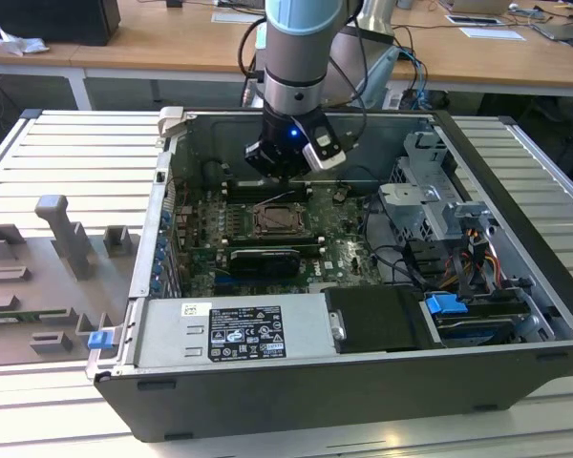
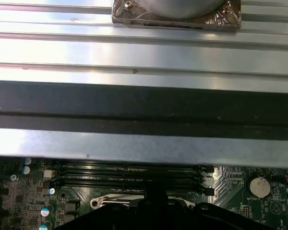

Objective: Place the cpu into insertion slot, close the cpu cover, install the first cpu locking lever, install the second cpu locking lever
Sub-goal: 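Install the first cpu locking lever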

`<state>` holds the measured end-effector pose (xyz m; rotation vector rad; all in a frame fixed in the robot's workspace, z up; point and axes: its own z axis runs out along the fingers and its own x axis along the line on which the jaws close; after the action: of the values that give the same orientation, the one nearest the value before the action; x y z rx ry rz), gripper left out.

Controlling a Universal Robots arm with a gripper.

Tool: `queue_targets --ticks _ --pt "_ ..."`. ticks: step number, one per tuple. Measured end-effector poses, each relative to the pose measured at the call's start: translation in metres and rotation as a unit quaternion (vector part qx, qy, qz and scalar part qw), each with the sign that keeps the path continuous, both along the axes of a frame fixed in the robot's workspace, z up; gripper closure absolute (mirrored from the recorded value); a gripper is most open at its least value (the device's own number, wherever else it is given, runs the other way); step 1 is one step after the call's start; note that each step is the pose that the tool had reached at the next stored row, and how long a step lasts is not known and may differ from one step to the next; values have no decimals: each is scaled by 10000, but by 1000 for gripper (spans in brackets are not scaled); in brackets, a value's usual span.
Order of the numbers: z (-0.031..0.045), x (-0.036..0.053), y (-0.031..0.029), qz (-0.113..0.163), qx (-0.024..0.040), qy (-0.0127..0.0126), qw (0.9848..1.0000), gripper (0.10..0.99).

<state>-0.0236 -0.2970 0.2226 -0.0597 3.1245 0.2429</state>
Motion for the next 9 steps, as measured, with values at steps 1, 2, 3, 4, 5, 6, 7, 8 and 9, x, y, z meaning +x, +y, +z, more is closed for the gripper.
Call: queue_targets --ticks 1,2,3,4,5,6,7,8,9 --pt "-11 6 0 0 0 0 10000 980" --pt "-28 14 0 0 0 0 10000 980" --pt "-38 19 0 -1 0 0 10000 980" --pt "-52 25 0 0 0 0 10000 980" --pt "-58 25 0 -1 0 0 10000 980" --pt "-63 26 0 0 -1 0 10000 980" --pt "-65 26 0 0 0 0 10000 980" --pt "-66 26 0 0 0 0 10000 980" --pt "-66 26 0 0 0 0 10000 980"
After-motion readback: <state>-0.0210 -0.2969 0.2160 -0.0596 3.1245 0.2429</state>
